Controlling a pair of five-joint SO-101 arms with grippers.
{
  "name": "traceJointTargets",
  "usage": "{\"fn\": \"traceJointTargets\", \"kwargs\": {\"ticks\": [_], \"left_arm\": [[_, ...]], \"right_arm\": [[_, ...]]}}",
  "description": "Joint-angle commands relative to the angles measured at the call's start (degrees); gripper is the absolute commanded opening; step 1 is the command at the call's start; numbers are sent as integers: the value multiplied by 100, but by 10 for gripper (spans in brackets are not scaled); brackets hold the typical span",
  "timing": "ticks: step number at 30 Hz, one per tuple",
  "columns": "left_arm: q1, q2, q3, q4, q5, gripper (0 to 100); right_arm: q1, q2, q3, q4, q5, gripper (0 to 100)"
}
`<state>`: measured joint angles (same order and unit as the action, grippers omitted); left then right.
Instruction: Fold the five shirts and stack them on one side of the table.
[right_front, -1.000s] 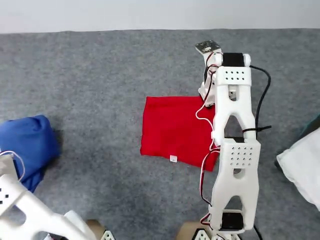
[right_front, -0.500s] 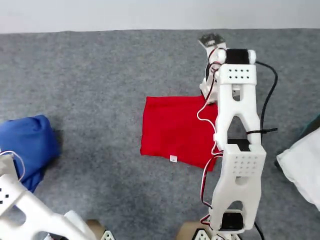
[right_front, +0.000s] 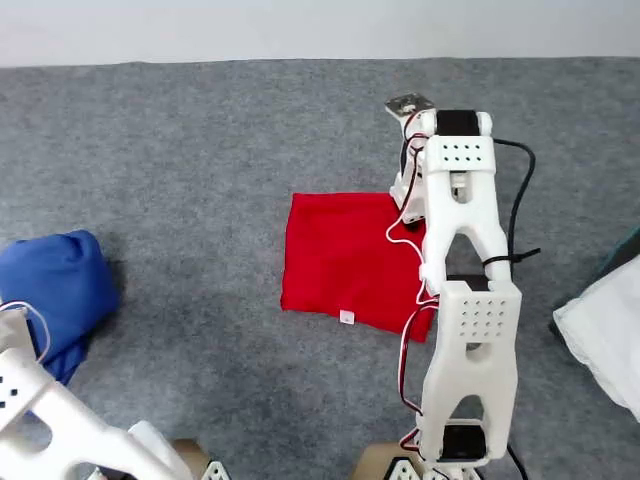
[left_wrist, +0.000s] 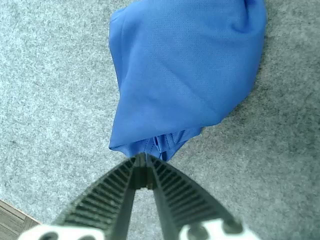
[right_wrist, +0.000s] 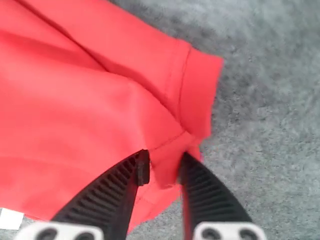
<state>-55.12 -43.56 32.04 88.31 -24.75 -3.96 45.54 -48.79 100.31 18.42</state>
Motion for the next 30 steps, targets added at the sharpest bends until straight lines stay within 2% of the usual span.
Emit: {"fn": "traceJointTargets", "kwargs": {"ticks": [1,9,16,30], "left_arm": [[26,-114,-48,-88,-44,7],[26,-114,-13,-88,-44,7],[26,-114,-40,-88,-44,7],[0,-114,-13,-70,-44,6]], "right_arm": [[-40,-119,-88,-4,-26,14],[-277,-259,-1143,251,53,11],[-629,-356,-1345,-4,105,11],[127,338,-1380,-752,255,15]]}}
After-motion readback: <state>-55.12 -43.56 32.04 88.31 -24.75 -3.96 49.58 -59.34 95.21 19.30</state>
